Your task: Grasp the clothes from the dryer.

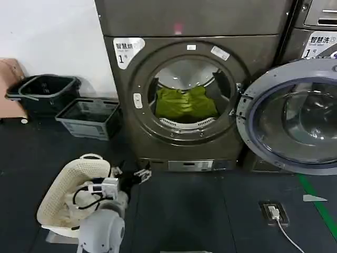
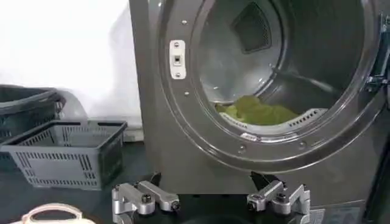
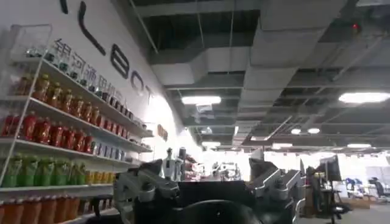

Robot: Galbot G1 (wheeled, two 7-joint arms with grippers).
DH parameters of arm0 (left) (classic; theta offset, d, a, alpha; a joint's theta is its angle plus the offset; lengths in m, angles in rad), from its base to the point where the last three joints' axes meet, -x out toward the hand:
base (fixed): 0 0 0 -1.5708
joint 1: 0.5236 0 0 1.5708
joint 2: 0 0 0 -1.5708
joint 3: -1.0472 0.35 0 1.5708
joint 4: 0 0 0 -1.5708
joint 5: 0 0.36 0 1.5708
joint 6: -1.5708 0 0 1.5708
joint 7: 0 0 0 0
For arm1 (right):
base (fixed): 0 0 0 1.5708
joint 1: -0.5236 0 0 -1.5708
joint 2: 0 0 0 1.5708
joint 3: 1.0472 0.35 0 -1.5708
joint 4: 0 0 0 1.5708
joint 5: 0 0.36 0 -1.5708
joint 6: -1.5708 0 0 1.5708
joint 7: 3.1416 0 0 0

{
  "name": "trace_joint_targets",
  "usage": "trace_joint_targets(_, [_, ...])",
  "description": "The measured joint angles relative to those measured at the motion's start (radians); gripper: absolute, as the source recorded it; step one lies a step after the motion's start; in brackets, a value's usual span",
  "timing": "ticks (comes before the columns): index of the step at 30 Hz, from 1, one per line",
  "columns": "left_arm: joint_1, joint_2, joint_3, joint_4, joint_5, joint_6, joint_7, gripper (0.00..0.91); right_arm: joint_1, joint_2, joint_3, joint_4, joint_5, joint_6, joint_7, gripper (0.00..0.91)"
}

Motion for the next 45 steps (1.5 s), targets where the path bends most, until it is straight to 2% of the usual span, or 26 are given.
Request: trace_joint_targets(45, [-0.002, 0.001, -0.006, 0.018, -0.018, 0.0, 0.001, 0.907, 0.007, 0.015, -0.002, -0.026, 0.0, 0.009, 0.028, 0.907])
